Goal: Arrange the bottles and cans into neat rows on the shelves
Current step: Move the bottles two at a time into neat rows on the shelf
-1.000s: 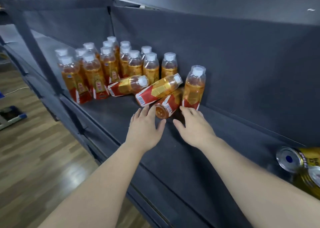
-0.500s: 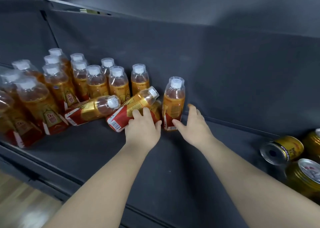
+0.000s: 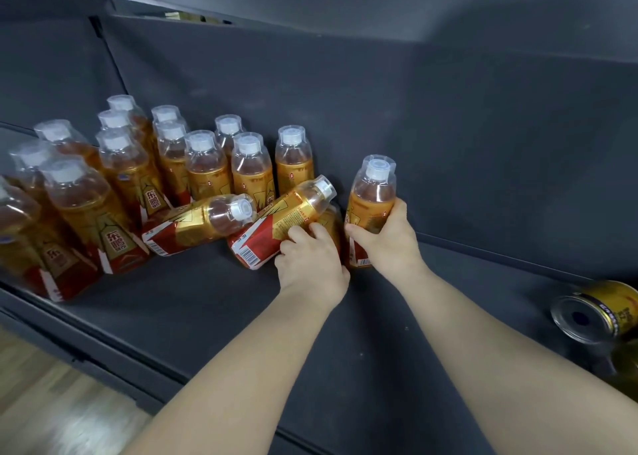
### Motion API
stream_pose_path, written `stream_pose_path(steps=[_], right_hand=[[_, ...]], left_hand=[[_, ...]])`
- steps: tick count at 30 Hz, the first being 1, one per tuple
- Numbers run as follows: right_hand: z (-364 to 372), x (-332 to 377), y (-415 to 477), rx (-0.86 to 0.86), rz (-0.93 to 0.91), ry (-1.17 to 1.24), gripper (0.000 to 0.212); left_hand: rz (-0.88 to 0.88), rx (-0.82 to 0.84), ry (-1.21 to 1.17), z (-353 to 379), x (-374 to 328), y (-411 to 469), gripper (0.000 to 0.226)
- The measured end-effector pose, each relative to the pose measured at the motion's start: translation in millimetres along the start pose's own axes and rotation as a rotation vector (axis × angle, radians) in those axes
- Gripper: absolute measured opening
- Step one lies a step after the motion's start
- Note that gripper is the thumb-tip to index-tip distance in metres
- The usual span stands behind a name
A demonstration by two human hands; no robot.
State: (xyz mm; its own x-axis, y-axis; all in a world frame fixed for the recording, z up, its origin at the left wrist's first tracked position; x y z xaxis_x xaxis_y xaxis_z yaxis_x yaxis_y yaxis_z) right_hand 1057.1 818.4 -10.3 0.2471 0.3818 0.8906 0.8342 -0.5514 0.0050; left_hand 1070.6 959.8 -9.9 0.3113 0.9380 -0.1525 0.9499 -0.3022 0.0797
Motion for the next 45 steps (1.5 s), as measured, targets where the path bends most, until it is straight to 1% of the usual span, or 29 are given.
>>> stream_pose_path(steps=[3,7,14,17,19,23,26,29,33,36,39,45], right_hand=[[-7.2,-1.9,-1.1,-0.026,-0.005,-0.019,0.075],[-20.9,-10.0,-7.2,-0.068,-0.008,-0.032,0.074],[-56.8,-25.8,-21.6,-0.156,0.028,-0.032,0.069],[-67.8,-32.1,-28.8,-0.178,0.033,-0.038,0.069],[-72.2,-34.9,-32.4,-0.189,0.035,-0.032,0.070],[-75.7,-37.5,-35.6,-0.200,0.034,-0.022,0.071],[-74.2,-37.4,-37.4,-0.194,0.032,-0.049,0.074],[-72.2,-36.7,-37.8,-0.196,0.029,-0.044,0.074],[-70.6,-36.6,-38.4,-0.204,0.042,-0.047,0.074],[-70.6,-38.6,-39.6,-0.213,0.046,-0.064,0.076],[-69.7,-39.9,-40.4,-0.207,0.058,-0.068,0.076],[-66.3,-39.2,-42.6,-0.205,0.072,-0.011,0.080]], left_hand=[[-0.018,0.061,-0.052,1.3,-1.8,0.3,0.072],[-0.041,0.137,-0.224,1.4,-5.3,-0.6,0.068],[0.000,0.136,-0.477,12.3,-26.3,-7.9,0.057],[0.025,0.114,-0.559,16.5,-34.8,-9.3,0.057],[0.036,0.097,-0.621,18.7,-38.6,-9.3,0.063],[0.085,0.075,-0.845,24.4,-40.5,-10.1,0.089],[0.139,0.039,-0.948,24.5,-38.0,-11.9,0.102],[0.155,-0.023,-0.975,20.9,-35.6,-10.4,0.105],[0.158,-0.059,-0.934,22.4,-32.1,-12.4,0.095],[0.124,-0.095,-0.994,26.2,-24.0,-11.4,0.094],[0.104,-0.090,-1.057,29.1,-13.8,-9.6,0.095],[0.115,-0.073,-1.061,29.4,-7.6,-11.5,0.095]])
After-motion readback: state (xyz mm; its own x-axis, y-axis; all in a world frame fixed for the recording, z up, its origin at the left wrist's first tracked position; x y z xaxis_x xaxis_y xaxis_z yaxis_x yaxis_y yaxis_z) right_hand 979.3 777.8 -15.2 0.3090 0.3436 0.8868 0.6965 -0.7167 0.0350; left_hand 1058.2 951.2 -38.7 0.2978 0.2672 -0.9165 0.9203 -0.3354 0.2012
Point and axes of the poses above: each hand's wrist, its own y-axis towards the middle knuckle, its own z-axis out of the palm, x = y × z, the point moved 4 cm from there along y, towards the middle knuckle, and after that the axes turned 5 degrees about z, right-handed, at the moved point
